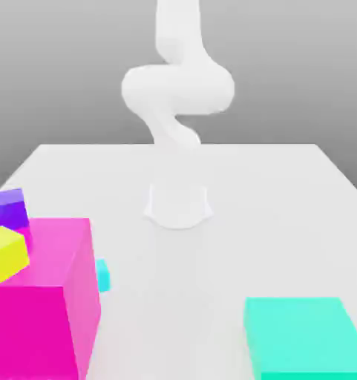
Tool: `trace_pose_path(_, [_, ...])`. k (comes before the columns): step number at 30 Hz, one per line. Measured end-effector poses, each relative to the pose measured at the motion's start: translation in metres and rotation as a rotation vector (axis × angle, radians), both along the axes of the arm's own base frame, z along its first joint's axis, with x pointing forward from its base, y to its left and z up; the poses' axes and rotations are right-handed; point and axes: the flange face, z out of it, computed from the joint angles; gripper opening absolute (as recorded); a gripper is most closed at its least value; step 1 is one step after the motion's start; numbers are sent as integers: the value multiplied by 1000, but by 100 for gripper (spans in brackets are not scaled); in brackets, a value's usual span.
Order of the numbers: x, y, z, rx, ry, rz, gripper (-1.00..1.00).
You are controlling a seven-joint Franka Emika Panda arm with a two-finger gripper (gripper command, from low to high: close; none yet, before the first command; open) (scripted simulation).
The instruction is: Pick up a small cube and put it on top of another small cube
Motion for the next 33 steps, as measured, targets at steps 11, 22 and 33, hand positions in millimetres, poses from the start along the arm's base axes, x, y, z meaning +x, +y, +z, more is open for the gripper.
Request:
trace_pose_path(11, [55, -100, -122, 47, 200, -433, 0])
trace_pose_path(22, [41, -216, -255, 152, 374, -844, 0])
trace_pose_path(33, [-35, -303, -382, 343, 512, -1225, 0])
